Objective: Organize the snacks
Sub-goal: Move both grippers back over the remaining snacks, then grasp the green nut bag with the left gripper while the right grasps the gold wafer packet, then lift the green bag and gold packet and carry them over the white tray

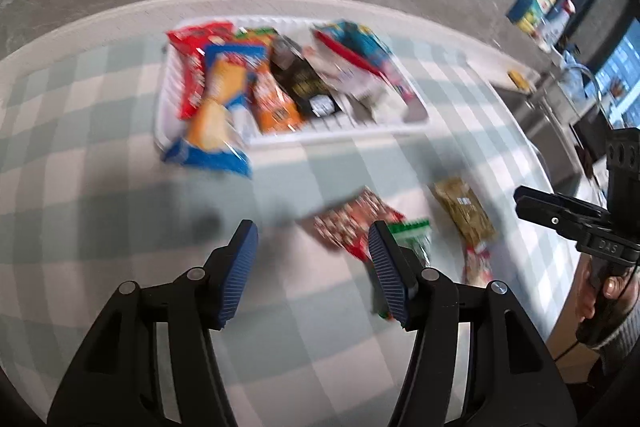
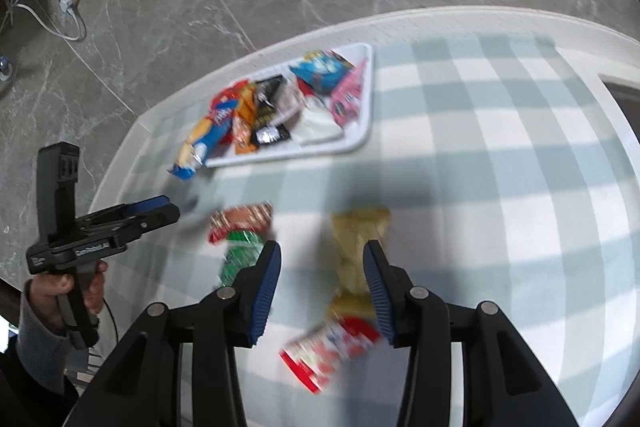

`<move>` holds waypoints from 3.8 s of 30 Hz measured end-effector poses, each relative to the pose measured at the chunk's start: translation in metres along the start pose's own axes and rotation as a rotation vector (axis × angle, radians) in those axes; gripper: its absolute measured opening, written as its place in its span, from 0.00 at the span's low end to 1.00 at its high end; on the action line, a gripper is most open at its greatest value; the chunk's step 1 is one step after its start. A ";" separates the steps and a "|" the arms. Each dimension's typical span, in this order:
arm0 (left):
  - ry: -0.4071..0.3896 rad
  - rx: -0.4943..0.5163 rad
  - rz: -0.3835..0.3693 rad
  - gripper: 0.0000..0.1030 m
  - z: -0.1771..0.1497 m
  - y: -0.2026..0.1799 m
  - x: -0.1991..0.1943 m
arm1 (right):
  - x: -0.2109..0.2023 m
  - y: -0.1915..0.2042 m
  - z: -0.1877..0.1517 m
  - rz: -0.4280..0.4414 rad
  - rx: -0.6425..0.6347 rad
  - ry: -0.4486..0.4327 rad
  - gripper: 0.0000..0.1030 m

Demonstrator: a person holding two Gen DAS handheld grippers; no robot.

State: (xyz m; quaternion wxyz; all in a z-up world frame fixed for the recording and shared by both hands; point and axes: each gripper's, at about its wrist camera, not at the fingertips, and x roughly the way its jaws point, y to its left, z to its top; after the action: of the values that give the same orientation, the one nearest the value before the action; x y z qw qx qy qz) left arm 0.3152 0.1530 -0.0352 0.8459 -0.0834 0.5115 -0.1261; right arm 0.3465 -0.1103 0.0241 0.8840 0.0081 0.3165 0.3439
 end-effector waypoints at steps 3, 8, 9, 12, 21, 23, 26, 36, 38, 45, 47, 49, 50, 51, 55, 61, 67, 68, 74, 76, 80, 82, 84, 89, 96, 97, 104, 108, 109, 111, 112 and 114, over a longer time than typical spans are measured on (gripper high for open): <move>0.031 0.013 -0.018 0.54 -0.010 -0.011 0.007 | -0.003 -0.006 -0.014 -0.020 0.007 0.001 0.45; 0.073 0.021 -0.056 0.54 -0.023 -0.026 0.018 | -0.008 -0.011 -0.029 -0.048 0.009 0.000 0.48; 0.079 0.026 -0.059 0.54 -0.025 -0.029 0.021 | -0.008 -0.012 -0.031 -0.054 0.005 0.000 0.49; 0.095 0.025 -0.072 0.54 -0.029 -0.036 0.026 | -0.008 -0.012 -0.033 -0.068 -0.008 0.001 0.49; 0.130 0.007 -0.091 0.54 -0.026 -0.046 0.041 | 0.001 -0.004 -0.029 -0.099 -0.076 0.004 0.50; 0.133 0.010 -0.090 0.54 -0.026 -0.049 0.043 | 0.004 -0.002 -0.027 -0.105 -0.088 0.007 0.50; 0.144 0.015 -0.086 0.54 -0.025 -0.054 0.048 | 0.008 0.000 -0.025 -0.101 -0.097 0.010 0.51; 0.183 0.020 -0.063 0.54 -0.023 -0.070 0.069 | 0.028 0.004 -0.017 -0.123 -0.159 0.037 0.53; 0.184 0.030 -0.053 0.54 -0.022 -0.074 0.073 | 0.033 0.005 -0.016 -0.129 -0.170 0.048 0.53; 0.176 0.042 -0.031 0.57 -0.022 -0.081 0.079 | 0.049 0.005 -0.013 -0.138 -0.206 0.077 0.53; 0.173 0.050 -0.023 0.57 -0.022 -0.083 0.080 | 0.053 0.005 -0.012 -0.141 -0.214 0.082 0.53; 0.168 0.060 -0.013 0.57 -0.023 -0.084 0.081 | 0.055 0.006 -0.012 -0.138 -0.217 0.086 0.53; 0.166 0.066 -0.008 0.57 -0.023 -0.085 0.081 | 0.056 0.006 -0.012 -0.135 -0.218 0.087 0.53; 0.163 0.072 -0.001 0.57 -0.023 -0.087 0.082 | 0.057 0.006 -0.011 -0.138 -0.220 0.089 0.53; 0.155 0.090 0.018 0.57 -0.025 -0.091 0.084 | 0.059 0.004 -0.010 -0.133 -0.215 0.094 0.53; 0.147 0.119 0.048 0.57 -0.026 -0.097 0.088 | 0.063 0.002 -0.011 -0.133 -0.217 0.106 0.46; 0.140 0.168 0.089 0.49 -0.031 -0.102 0.088 | 0.062 0.001 -0.012 -0.143 -0.223 0.104 0.33; 0.139 0.170 0.089 0.43 -0.031 -0.101 0.087 | 0.062 0.001 -0.012 -0.141 -0.222 0.102 0.33; 0.140 0.167 0.041 0.27 -0.033 -0.097 0.083 | 0.056 -0.006 -0.011 -0.096 -0.177 0.088 0.32; 0.137 0.171 0.033 0.26 -0.035 -0.098 0.081 | 0.053 -0.008 -0.010 -0.086 -0.162 0.077 0.32; 0.136 0.178 0.016 0.26 -0.038 -0.100 0.078 | 0.046 -0.013 -0.008 -0.061 -0.123 0.065 0.32; 0.133 0.180 0.009 0.26 -0.040 -0.101 0.076 | 0.043 -0.015 -0.008 -0.048 -0.102 0.059 0.32; 0.128 0.186 0.000 0.26 -0.040 -0.102 0.073 | 0.040 -0.017 -0.006 -0.039 -0.087 0.054 0.32; 0.108 0.190 -0.020 0.26 -0.039 -0.103 0.064 | 0.034 -0.019 -0.004 -0.021 -0.061 0.042 0.32; 0.082 0.189 -0.045 0.26 -0.037 -0.102 0.050 | 0.028 -0.018 -0.003 -0.001 -0.046 0.031 0.32; 0.079 0.188 -0.046 0.26 -0.037 -0.101 0.048 | 0.027 -0.017 -0.003 0.003 -0.045 0.030 0.32; 0.061 0.185 -0.054 0.26 -0.036 -0.098 0.037 | 0.021 -0.013 0.000 0.023 -0.032 0.019 0.32; 0.053 0.184 -0.056 0.26 -0.034 -0.097 0.033 | 0.017 -0.012 0.002 0.029 -0.027 0.011 0.32; 0.052 0.184 -0.057 0.26 -0.033 -0.096 0.032 | 0.016 -0.011 0.002 0.030 -0.025 0.009 0.32; 0.046 0.182 -0.058 0.26 -0.032 -0.095 0.029 | 0.015 -0.010 0.003 0.035 -0.024 0.008 0.32; 0.044 0.182 -0.059 0.26 -0.031 -0.095 0.028 | 0.015 -0.010 0.003 0.036 -0.023 0.006 0.32; 0.038 0.183 -0.057 0.26 -0.030 -0.093 0.026 | 0.014 -0.009 0.004 0.037 -0.024 0.005 0.32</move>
State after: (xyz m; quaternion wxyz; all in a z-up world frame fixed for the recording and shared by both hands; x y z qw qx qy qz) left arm 0.2884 0.0560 -0.0459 0.8361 -0.0179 0.5113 -0.1979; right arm 0.3623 -0.1077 0.0176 0.8769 0.0026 0.3142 0.3638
